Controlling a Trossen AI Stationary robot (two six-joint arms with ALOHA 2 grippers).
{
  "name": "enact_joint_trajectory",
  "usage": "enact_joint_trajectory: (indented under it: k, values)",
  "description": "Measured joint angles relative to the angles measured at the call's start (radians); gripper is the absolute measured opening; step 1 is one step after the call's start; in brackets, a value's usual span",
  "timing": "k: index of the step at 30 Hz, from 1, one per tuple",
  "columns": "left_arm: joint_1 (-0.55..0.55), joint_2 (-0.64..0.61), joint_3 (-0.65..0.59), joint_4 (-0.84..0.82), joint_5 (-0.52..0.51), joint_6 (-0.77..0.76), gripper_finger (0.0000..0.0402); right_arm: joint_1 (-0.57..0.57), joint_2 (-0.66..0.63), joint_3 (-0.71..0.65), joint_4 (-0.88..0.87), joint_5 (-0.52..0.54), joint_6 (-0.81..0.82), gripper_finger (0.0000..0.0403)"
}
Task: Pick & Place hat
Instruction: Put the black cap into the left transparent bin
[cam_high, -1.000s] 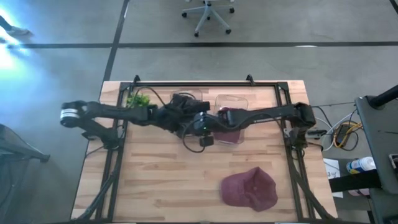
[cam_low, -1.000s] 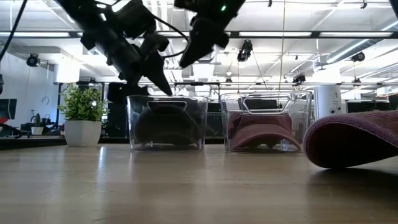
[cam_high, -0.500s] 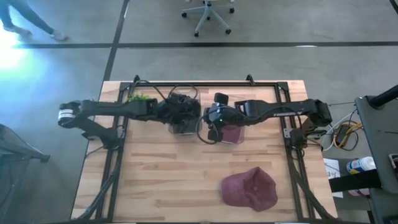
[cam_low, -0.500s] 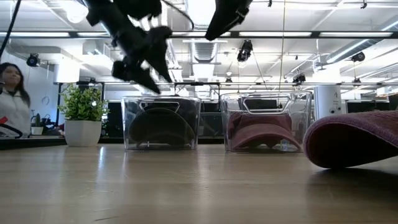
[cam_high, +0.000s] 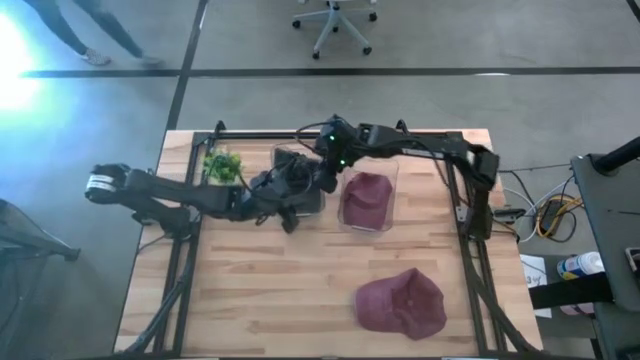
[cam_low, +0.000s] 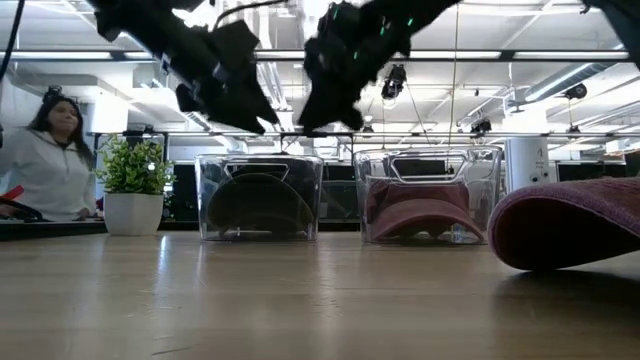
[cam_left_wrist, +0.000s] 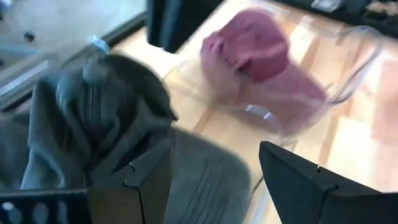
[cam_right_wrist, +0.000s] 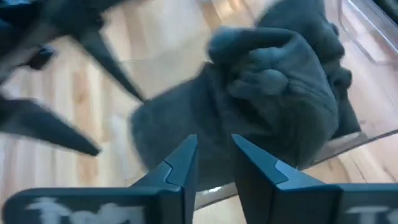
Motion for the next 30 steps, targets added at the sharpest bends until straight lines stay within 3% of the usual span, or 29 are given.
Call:
enact_joint_trajectory:
  k: [9,16,22,27,30]
  values:
    - [-0.002,0.031,-0.076,-0.002,-0.009,-0.095,0.0232,-0.053,0.245,0.289,-0.03,-0.096,-0.041,0.0053]
    - [-0.001,0.039,-0.105,0.018,-0.031,-0.156,0.0232,-0.083,0.446,0.54,-0.251,-0.099,-0.098,0.0047]
    - [-0.003,0.059,-0.108,0.029,-0.03,-0.182,0.0232,-0.111,0.567,0.692,-0.26,-0.088,-0.048,0.0047]
    - [-0.005,0.079,-0.108,0.034,-0.015,-0.213,0.0232,-0.134,0.586,0.714,-0.155,-0.059,0.073,0.0047]
    - [-0.007,0.082,-0.108,0.032,-0.007,-0.218,0.0232,-0.147,0.58,0.714,-0.139,0.029,0.104,0.0047]
